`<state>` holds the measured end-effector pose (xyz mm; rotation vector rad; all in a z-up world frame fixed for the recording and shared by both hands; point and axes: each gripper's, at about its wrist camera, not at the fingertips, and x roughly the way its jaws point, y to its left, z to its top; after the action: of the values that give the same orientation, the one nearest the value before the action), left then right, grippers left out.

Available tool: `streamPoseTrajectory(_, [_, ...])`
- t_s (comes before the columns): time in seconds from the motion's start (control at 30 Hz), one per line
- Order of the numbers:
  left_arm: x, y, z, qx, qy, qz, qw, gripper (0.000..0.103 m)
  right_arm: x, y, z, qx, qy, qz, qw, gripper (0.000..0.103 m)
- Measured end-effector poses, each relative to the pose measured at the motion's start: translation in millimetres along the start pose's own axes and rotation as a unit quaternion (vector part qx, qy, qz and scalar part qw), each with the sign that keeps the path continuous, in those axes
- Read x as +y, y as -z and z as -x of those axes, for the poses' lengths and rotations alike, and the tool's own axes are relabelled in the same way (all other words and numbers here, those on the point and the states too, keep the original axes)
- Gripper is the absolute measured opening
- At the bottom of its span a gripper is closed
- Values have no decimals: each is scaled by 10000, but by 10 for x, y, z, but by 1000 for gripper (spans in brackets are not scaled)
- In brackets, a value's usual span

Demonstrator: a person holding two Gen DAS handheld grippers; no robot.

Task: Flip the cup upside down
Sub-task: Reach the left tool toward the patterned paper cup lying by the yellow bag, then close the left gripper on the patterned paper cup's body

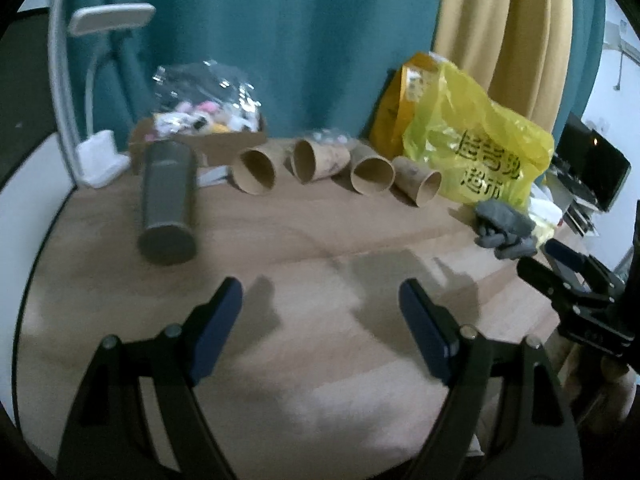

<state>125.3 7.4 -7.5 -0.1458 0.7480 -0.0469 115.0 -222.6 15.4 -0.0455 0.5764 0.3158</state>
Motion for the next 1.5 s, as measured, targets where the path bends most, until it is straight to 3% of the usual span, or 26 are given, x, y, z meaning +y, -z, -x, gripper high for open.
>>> streamPoseTrajectory(0.43, [-452, -1156, -1373, 925, 366, -677, 9927, 82, -680, -278, -915, 498, -27, -522, 9974, 94])
streamPoseTrajectory(0.73, [-793, -1754, -2317, 1538, 452, -625, 9851, 82, -1110, -346, -1175, 487, 12, -849, 9952, 94])
streamPoseTrajectory(0.97, [-838, -1923, -2700, 1702, 287, -498, 9837, 82, -1340, -532, -1255, 354, 32, -981, 9945, 94])
streamPoseTrajectory(1.33, [-847, -1843, -3056, 2080, 176, -522, 9766, 81, -1427, -766, -1428, 176, -66, -1151, 9932, 94])
streamPoseTrajectory(1.37, [-853, -1829, -3086, 2122, 177, -548, 9755, 80, -1422, -772, -1424, 169, -65, -1169, 9930, 94])
streamPoseTrajectory(1.4, [-862, -1814, -3115, 2160, 175, -575, 9745, 71, -1420, -781, -1429, 163, -66, -1185, 9928, 94])
streamPoseTrajectory(1.5, [-896, -1785, -3178, 2198, 139, -657, 9732, 69, -1445, -769, -1412, 152, -39, -1231, 9923, 94])
